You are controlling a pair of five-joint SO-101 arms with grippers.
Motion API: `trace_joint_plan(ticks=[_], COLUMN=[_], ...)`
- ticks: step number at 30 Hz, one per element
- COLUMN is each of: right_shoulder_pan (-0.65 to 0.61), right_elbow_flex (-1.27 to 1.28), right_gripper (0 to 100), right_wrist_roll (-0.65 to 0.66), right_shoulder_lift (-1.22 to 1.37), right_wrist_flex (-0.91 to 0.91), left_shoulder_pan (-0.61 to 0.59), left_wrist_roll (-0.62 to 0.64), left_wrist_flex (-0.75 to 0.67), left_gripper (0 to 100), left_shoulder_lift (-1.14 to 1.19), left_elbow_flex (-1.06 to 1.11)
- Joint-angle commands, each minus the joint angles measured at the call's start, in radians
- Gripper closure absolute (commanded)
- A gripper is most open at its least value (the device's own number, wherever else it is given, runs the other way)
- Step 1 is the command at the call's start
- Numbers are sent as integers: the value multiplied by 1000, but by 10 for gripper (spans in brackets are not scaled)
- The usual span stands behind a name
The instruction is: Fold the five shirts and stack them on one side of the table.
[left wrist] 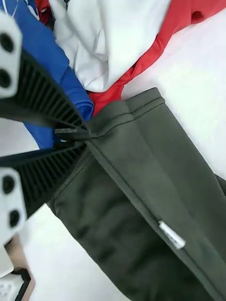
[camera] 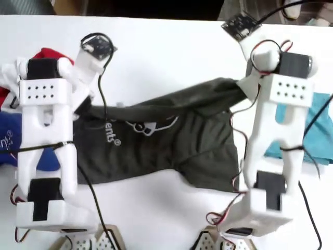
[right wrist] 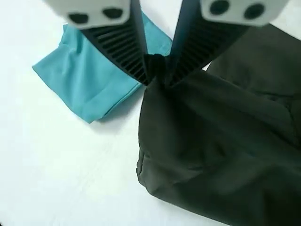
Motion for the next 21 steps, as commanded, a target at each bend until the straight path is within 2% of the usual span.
trace_joint_plan(ticks=[1,6,14,17,21], right_shoulder_pan=[10,16,35,35,35], right_elbow_flex=[117,417,887,1016,1140], right_gripper=[978,978,978,978,978], right_wrist_roll=[3,64,107,109,126], right_shoulder_lift=[-183,-377,-602,-647,-684], right_wrist_flex=[8,-27,-243,-312,-367], left_shoulder_pan=[5,5,-2,-38,-106], left_wrist_roll=[-2,-54,-58,-61,-133], left_wrist_flex=[28,5,-160,-241,-310], left_gripper=[975,975,975,975,975], left_shoulder_lift=[-112,-230,-377,-394,-394], left_elbow_flex=[-28,208,591,702,819])
